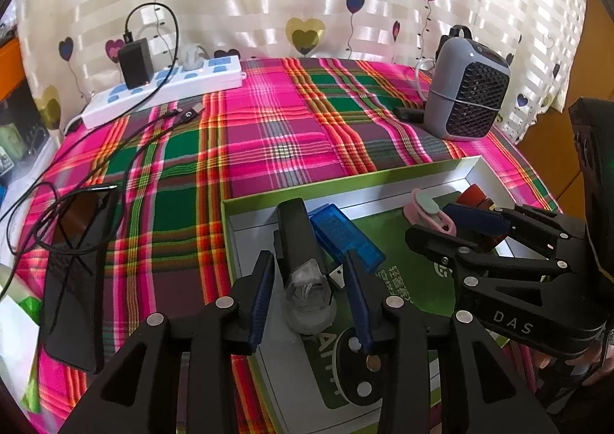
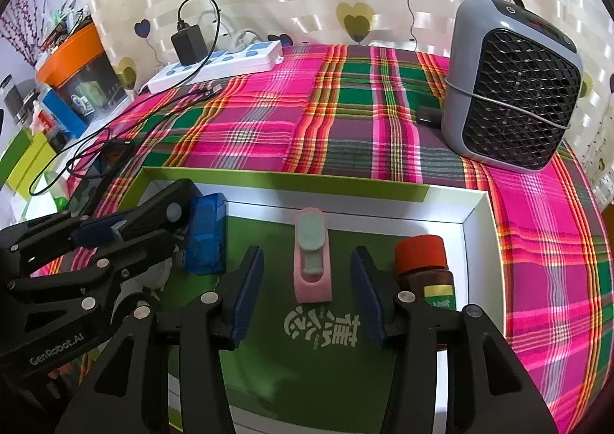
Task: Organize rigid objects
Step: 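Lower the silver clip and pink holder into the box and open both grippers, then withdraw both grippers upward from the box toward the loose items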
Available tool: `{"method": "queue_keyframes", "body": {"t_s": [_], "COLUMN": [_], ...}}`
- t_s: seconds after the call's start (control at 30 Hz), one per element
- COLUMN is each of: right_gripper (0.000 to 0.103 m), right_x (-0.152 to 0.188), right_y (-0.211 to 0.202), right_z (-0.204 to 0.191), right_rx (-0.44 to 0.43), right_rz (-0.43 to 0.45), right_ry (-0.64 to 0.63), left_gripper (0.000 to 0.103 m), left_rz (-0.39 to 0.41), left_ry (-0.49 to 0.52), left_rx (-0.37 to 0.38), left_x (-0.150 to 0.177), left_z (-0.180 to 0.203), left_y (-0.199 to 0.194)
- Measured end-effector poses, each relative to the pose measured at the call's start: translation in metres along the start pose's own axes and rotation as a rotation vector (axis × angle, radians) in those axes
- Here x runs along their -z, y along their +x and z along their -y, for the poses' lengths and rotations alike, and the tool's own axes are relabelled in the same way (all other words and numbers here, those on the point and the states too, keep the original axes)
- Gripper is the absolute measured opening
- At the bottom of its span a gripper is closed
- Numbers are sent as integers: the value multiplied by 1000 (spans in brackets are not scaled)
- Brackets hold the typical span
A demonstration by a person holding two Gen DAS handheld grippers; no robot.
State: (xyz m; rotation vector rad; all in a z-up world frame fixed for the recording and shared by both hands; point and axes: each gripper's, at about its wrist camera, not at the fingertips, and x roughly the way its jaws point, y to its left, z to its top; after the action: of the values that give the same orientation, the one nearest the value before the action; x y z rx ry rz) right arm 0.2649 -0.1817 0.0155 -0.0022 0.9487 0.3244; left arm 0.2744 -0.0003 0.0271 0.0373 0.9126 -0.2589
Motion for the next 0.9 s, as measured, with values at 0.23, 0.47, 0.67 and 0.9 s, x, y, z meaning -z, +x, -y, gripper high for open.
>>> {"method": "queue_keyframes", "body": {"t_s": [0.23,0.47,0.67,0.9], "right_gripper": [49,49,49,49], "right_x": [3,8,17,32], "right_y": [-11,-26,-39,-63], "right_z": [-4,-8,-11,-10], "right_rx": [8,14,13,9], "right_rz": [22,48,69,109], "right_ry": [-8,-8,-4,20], "left_gripper": [38,38,39,39], "left_rz": [21,51,74,105], "left_ry": [-6,-6,-12,-28], "left_rx": [-26,-41,-39,-31], "left_x": [4,10,19,36], "left_z": [-3,-3,-1,1], "left_y": [-11,-28,-46,-68]}}
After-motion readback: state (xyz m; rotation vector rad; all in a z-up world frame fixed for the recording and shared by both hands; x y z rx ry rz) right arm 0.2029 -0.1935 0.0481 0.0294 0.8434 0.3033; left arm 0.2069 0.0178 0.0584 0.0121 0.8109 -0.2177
